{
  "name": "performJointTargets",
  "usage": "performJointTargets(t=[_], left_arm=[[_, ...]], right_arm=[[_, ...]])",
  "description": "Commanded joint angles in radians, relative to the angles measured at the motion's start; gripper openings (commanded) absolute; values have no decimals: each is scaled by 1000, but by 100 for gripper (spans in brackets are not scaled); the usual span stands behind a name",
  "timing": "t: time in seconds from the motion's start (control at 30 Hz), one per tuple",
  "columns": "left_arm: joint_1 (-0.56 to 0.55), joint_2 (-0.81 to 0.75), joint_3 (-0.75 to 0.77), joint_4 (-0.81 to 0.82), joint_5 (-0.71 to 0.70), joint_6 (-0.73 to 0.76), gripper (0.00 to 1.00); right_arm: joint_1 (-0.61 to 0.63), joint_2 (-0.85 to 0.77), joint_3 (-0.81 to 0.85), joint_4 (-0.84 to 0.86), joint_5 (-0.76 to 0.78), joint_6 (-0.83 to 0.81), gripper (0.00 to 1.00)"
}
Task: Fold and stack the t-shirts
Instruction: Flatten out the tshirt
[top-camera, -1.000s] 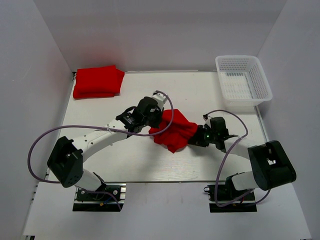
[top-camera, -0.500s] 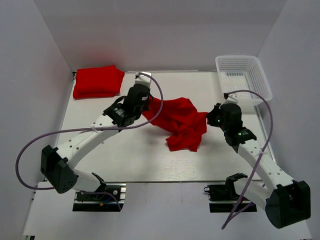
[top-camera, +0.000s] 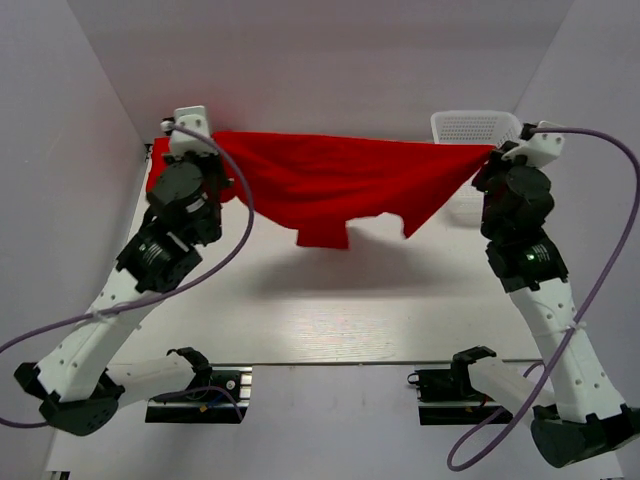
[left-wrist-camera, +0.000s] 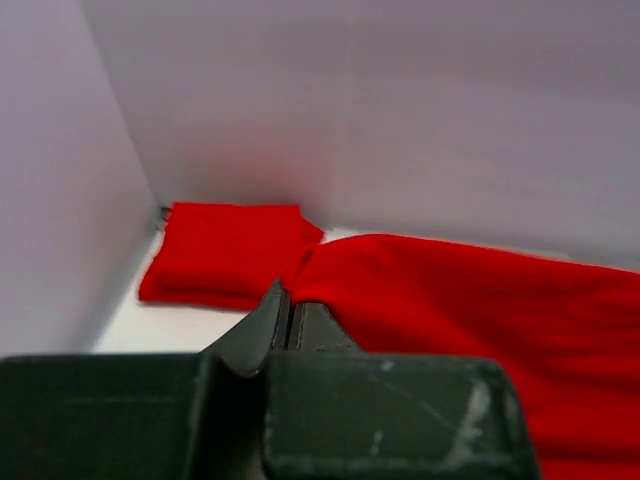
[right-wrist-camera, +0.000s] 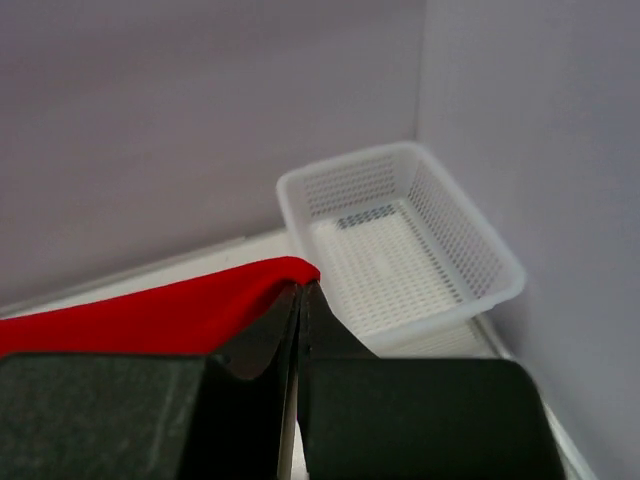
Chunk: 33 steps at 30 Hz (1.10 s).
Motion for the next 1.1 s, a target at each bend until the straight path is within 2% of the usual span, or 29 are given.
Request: performJointTargets(t=[0.0, 0.2, 0.23, 0.37, 0.47, 0.67, 0.7, 0.77, 0.8, 0.87, 0.9, 0.97, 1.0, 1.07], left_arm=[[7, -118, -46, 134, -122, 130, 0], [7, -217, 16, 95, -54, 173, 0], [7, -241, 36, 81, 21, 173, 0], [7, -310, 78, 36, 138, 173, 0], [7, -330, 99, 12, 212, 162, 0], [7, -272, 110, -13, 187, 141, 0], [7, -255, 90, -13, 157, 131, 0], [7, -211, 49, -13, 84, 98, 0], [7, -211, -37, 21, -31, 89, 0], [7, -197, -140, 71, -142, 41, 0], [7, -186, -236, 87, -179, 14, 0], [7, -160, -324, 114, -188, -45, 0], [21, -143, -394, 105, -187, -136, 0], [42, -71, -465, 134, -176, -183, 0]], right_arm=[[-11, -50, 70, 93, 159, -125, 0], [-8, -88, 228, 110, 106, -246, 0], [-8, -94, 262, 99, 88, -267, 0], [-5, -119, 334, 87, 66, -312, 0], [-3, -156, 363, 62, 51, -333, 0], [-5, -171, 288, 84, 29, -298, 0], [-6, -170, 217, 96, 11, -289, 0], [-6, -136, 176, 99, -8, -213, 0], [-8, -109, 129, 102, -6, -191, 0], [-11, -53, 36, 108, -5, -139, 0], [-8, -12, 8, 113, -8, -61, 0], [-11, 39, -81, 121, -40, 27, 0], [-9, 124, -101, 136, -52, 76, 0], [-12, 227, -138, 177, -81, 105, 0]])
